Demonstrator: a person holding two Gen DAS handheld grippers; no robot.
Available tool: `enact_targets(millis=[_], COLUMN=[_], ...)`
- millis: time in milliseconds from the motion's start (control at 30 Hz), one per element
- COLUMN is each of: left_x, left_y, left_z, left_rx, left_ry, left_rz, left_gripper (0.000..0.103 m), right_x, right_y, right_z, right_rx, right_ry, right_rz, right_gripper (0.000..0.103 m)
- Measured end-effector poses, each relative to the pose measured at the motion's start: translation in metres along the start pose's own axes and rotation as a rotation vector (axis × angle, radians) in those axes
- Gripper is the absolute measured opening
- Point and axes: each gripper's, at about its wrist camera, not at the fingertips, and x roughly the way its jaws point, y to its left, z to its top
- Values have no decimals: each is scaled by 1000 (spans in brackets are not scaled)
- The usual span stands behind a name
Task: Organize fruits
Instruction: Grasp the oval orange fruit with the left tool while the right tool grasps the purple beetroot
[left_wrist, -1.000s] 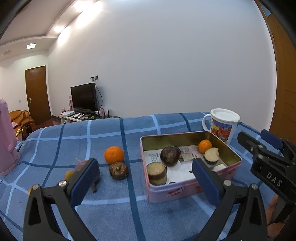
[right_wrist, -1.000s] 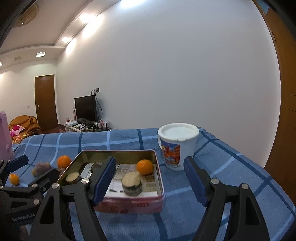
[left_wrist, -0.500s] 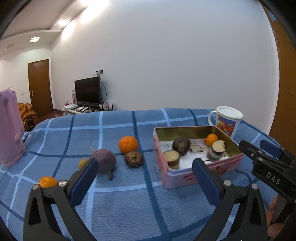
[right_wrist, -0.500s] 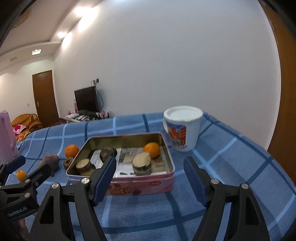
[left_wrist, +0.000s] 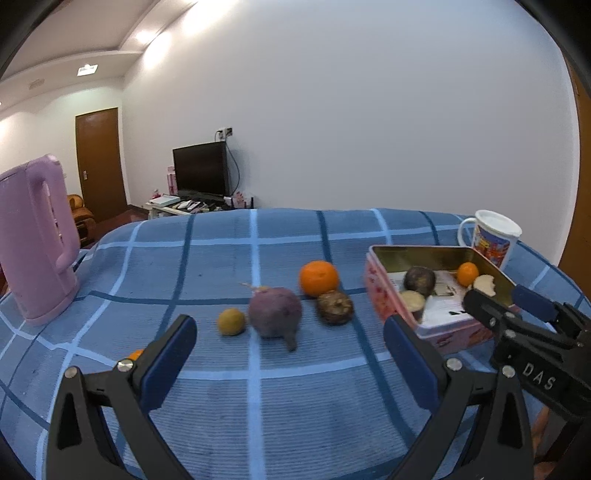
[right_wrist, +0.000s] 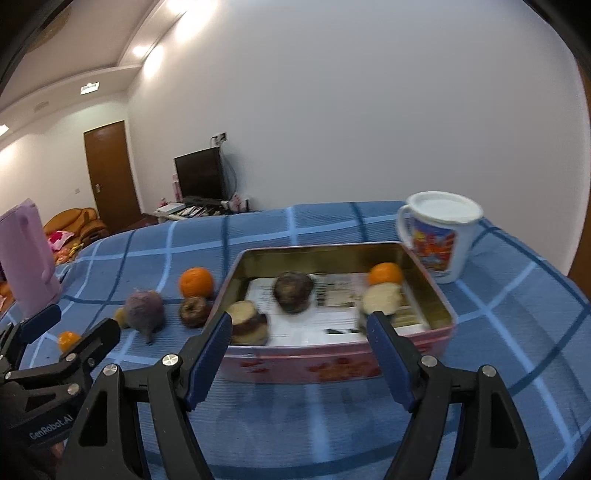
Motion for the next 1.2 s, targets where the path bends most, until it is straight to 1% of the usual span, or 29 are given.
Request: enact_targets(millis=[167, 267, 367, 467, 567, 667, 733, 800, 867, 933, 1000, 1067, 1100, 1133, 1200], left_x=[4, 5, 9, 17, 26, 40, 46, 53, 59, 63, 66, 69, 72, 74, 75], left_y=[17, 28, 45, 66, 89, 106, 111, 114, 117, 122, 132, 139, 142, 143, 141], left_z=[0, 0, -1, 0, -1, -3, -4, -5, -7, -8, -10, -12, -13, -14, -14], left_rx=[-7, 22, 33, 14, -14, -45, -59, -70, -77, -99, -142, -180, -199, -207, -196], left_ry=[22, 24, 47, 88, 132, 203, 233, 270, 305, 326, 345, 362, 376, 386, 396], left_rz=[10, 45, 68, 93, 112, 115, 112, 92, 77, 60, 40, 22, 12, 8, 8], left_gripper=[103, 103, 103, 103, 103, 102, 102, 101, 95, 94, 94, 94, 94, 94, 94], right_x=[10, 14, 20, 27, 36, 45, 52, 60, 67, 70, 67, 58, 54, 53, 56], right_y=[18, 27, 38, 47, 59, 74, 86, 94, 100, 103, 104, 108, 112, 117, 128], right_z=[1, 1, 1, 0, 0, 0, 1, 4, 8, 11, 12, 15, 17, 19, 22], right_rx=[1, -10, -32, -49, -59, -75, -104, -120, -128, -130, -136, -161, -180, -197, -230], right_ry=[21, 33, 61, 90, 118, 149, 161, 171, 184, 192, 173, 108, 75, 61, 61], right_rz=[33, 46, 61, 89, 144, 176, 156, 152, 153, 152, 149, 118, 124, 139, 172], right_gripper=[77, 77, 77, 77, 77, 77, 77, 77, 77, 77, 77, 77, 77, 77, 77])
